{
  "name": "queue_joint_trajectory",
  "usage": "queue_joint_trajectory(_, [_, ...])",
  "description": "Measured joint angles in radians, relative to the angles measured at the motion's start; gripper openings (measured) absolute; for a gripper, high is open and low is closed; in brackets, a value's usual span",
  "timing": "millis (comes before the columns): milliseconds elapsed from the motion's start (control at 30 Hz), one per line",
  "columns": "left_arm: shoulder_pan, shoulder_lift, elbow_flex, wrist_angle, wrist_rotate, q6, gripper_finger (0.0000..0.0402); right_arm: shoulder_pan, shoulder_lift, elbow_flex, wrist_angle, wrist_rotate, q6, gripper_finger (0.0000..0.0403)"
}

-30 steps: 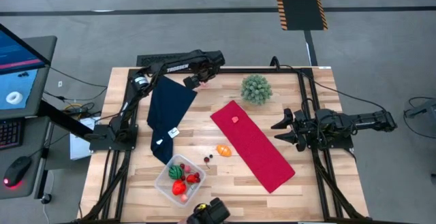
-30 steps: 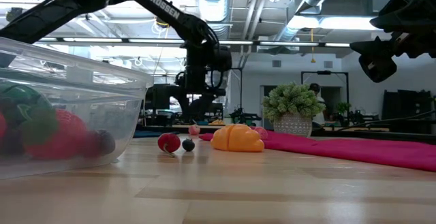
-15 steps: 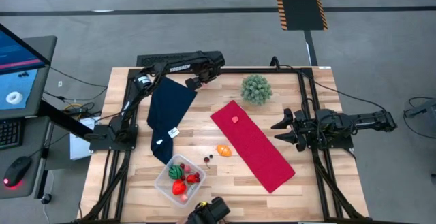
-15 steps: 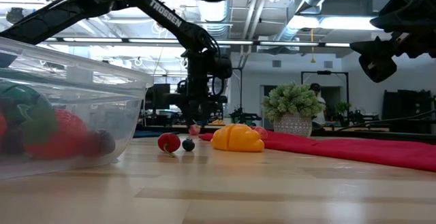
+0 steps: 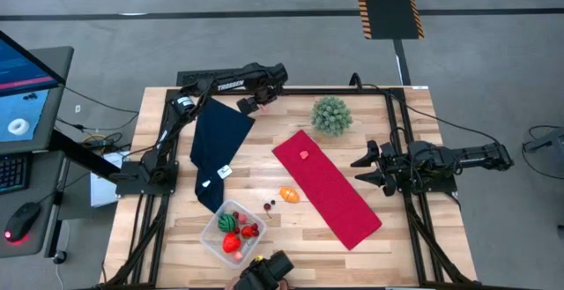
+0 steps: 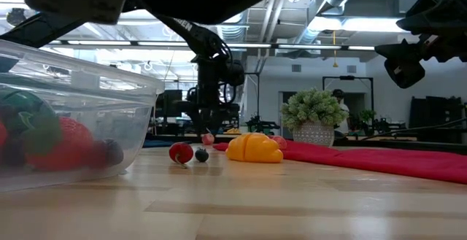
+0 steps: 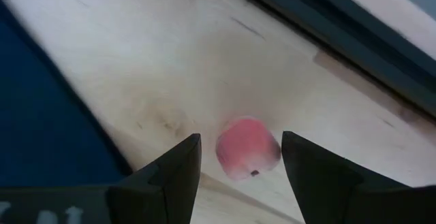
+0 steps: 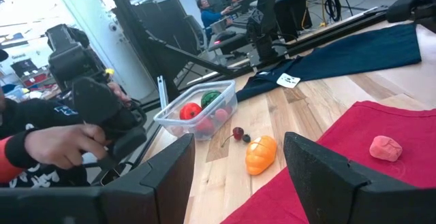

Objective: Pick and placing Produce into tupperware
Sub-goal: Put the peach into the transparent bin

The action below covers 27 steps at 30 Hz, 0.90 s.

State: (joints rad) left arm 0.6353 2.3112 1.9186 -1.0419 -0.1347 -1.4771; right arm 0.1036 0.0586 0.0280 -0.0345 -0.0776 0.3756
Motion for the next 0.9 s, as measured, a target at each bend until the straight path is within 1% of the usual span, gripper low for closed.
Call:
queue_joint_trajectory(167, [-0.001, 0.0, 0.0, 0.001, 0.048, 0.018, 0.0194, 0.0, 0.0, 0.0, 0.0, 0.0, 0.0, 0.0249])
queue_joint_trajectory(300, [-0.001, 0.0, 0.0, 0.0, 0.05, 0.019, 0.0191, 0.0, 0.0, 0.0, 0.0, 0.0, 0.0, 0.0249])
queue_joint_trajectory(400, [0.0, 0.0, 0.0, -0.011, 0.048, 0.018, 0.0173, 0.0, 0.0, 0.0, 0.0, 0.0, 0.0, 0.0249])
queue_joint_trajectory(633, [-0.001, 0.0, 0.0, -0.01, 0.043, 0.017, 0.011, 0.0, 0.0, 0.0, 0.0, 0.0, 0.0, 0.0249])
queue_joint_trajectory(733, [-0.001, 0.0, 0.0, -0.011, 0.041, 0.015, 0.0098, 0.0, 0.0, 0.0, 0.0, 0.0, 0.0, 0.0249])
queue_joint_trajectory(900, [-0.001, 0.0, 0.0, -0.012, 0.042, 0.014, 0.0096, 0.0, 0.0, 0.0, 0.0, 0.0, 0.0, 0.0249])
